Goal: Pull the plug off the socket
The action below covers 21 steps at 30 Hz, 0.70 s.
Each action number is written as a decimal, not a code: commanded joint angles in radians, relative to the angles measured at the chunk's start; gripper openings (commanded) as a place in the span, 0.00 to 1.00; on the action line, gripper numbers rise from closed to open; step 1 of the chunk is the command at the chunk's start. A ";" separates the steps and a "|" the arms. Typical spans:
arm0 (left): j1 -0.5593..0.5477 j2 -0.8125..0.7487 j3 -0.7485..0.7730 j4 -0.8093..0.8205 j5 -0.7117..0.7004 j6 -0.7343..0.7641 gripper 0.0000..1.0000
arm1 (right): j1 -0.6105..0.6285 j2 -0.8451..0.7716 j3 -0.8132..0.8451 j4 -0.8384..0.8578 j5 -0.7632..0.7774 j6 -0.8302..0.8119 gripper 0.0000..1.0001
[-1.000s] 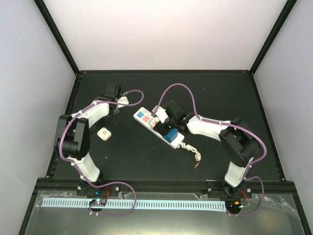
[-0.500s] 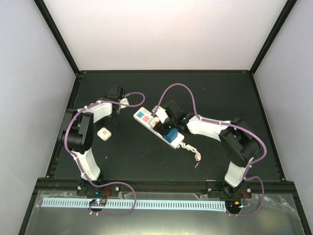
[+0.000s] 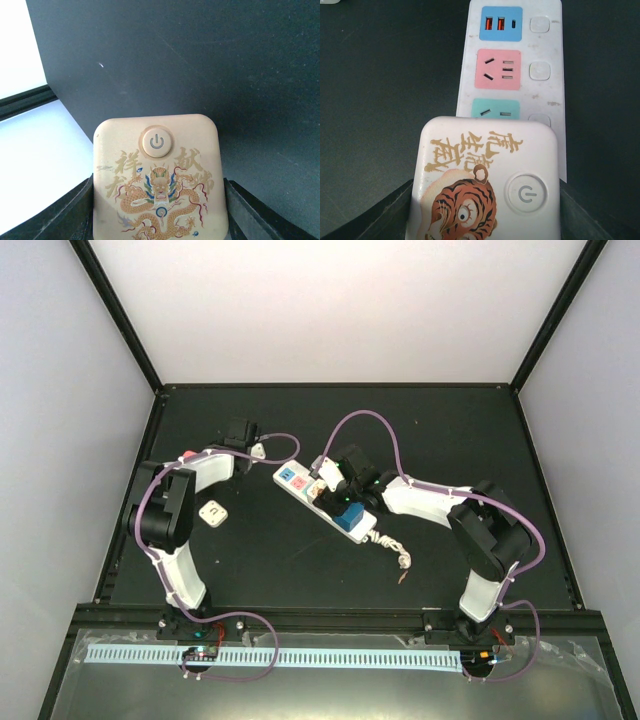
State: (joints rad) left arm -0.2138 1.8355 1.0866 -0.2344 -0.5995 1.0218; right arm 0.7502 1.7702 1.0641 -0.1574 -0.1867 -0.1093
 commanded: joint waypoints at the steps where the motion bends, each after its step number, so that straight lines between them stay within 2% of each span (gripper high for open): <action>1: -0.021 0.035 -0.010 0.038 -0.067 0.014 0.51 | -0.005 0.059 -0.011 -0.064 0.044 -0.004 0.44; 13: -0.033 0.013 0.010 -0.010 -0.057 0.022 0.72 | -0.006 0.057 -0.011 -0.064 0.046 -0.004 0.45; 21: -0.045 -0.010 0.010 -0.040 -0.038 0.018 0.81 | -0.005 0.055 -0.011 -0.062 0.043 -0.004 0.46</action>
State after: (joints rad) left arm -0.2504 1.8503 1.0786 -0.2386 -0.6502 1.0367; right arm 0.7502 1.7702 1.0653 -0.1593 -0.1867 -0.1093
